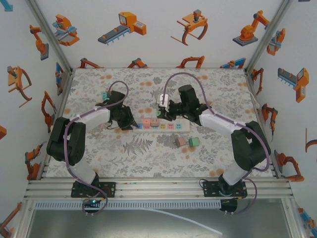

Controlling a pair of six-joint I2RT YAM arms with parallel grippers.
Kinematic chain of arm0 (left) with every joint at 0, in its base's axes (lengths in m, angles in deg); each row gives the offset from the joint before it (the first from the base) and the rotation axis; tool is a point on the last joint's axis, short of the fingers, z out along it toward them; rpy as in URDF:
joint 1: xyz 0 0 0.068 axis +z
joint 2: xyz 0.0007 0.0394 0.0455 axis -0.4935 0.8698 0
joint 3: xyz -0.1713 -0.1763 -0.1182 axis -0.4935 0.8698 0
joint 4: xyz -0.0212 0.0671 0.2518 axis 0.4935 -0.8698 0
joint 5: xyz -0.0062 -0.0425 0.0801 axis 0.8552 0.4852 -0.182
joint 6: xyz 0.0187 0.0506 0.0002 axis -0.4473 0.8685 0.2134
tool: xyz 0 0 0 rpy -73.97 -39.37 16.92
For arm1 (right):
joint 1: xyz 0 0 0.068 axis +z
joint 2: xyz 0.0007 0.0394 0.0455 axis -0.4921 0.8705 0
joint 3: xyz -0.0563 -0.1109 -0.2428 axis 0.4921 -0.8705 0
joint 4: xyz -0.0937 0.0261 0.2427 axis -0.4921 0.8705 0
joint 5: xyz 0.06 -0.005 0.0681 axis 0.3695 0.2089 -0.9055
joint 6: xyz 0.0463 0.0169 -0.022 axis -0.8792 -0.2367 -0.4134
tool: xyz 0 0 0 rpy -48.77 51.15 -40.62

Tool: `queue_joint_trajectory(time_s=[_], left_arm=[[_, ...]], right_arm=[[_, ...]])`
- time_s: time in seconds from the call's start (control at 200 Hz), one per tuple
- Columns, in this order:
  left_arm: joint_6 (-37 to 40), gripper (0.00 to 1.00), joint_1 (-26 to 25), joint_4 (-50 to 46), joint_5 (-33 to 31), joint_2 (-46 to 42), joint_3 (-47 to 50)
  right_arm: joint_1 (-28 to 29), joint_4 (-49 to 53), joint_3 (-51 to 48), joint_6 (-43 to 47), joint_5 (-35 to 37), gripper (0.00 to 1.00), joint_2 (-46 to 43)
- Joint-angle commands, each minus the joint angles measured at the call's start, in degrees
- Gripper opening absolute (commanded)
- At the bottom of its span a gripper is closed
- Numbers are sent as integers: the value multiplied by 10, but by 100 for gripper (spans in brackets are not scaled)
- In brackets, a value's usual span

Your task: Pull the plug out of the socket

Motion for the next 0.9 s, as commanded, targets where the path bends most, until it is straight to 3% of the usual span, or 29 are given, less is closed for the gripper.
queue_joint_trajectory(time_s=[0.0, 0.245, 0.531, 0.686, 0.801, 0.896], left_arm=[[5, 40, 1, -15, -36, -16, 6], [26, 43, 2, -19, -33, -61, -12], [75, 44, 8, -19, -5, -123, -36], [133, 47, 10, -7, 34, -184, -38], [196, 52, 10, -3, 76, -238, -32], [255, 55, 10, -5, 109, -280, -21]], right_arm=[[4, -54, -14, -28, -2, 5, -37], [3, -148, -47, -120, 18, 5, -101], [-11, -356, -121, -481, 155, 4, -157], [-21, -371, -168, -685, 259, 2, -172], [-32, -371, -205, -787, 271, 2, -177], [-43, -369, -225, -806, 217, 2, -172]])
